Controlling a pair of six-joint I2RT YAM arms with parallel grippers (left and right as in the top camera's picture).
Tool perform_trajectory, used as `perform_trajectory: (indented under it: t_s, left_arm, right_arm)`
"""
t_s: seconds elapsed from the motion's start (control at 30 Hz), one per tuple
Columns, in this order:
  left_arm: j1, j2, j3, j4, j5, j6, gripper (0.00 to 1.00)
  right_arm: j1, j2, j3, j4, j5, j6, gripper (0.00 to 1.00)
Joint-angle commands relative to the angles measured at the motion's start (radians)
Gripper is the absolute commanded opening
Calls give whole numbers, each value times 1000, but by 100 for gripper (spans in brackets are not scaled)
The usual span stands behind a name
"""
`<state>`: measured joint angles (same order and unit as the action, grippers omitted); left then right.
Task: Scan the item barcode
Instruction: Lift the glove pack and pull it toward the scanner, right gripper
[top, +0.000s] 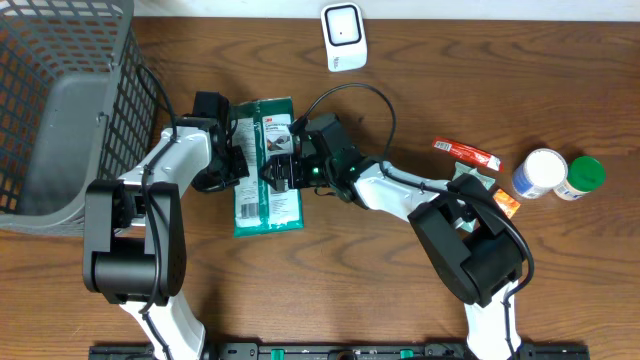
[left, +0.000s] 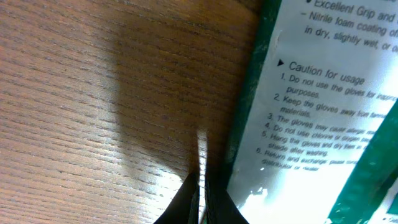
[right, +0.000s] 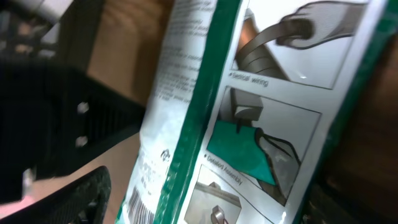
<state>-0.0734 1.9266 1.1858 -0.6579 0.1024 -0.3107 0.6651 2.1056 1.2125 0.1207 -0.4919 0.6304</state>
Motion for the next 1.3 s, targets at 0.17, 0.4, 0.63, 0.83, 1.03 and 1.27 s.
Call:
perform_trajectory:
  t_s: [0.17, 0.4, 0.63, 0.83, 1.03, 1.27]
  left_arm:
    - [-10, 47, -55, -6, 28, -4, 8]
    - [-10, 47, -63, -6, 28, -4, 8]
    - [-10, 47, -85, -7, 29, -4, 8]
    - [-10, 47, -85, -22, 30, -5, 8]
    - [-10, 47, -85, -25, 84, -4, 8]
    - [-10, 47, -85, -41, 97, -4, 8]
  right_arm:
    - [-18, 29, -31, 47, -239, -82, 71]
    - [-16, 29, -31, 57, -239, -89, 62]
    - [-15, 29, -36, 63, -239, -77, 63]
    - [-16, 29, -43, 70, -216, -78, 47]
    - [-4, 29, -44, 80, -216, -78, 31]
    - [-4, 29, -44, 156, -222, -39, 32]
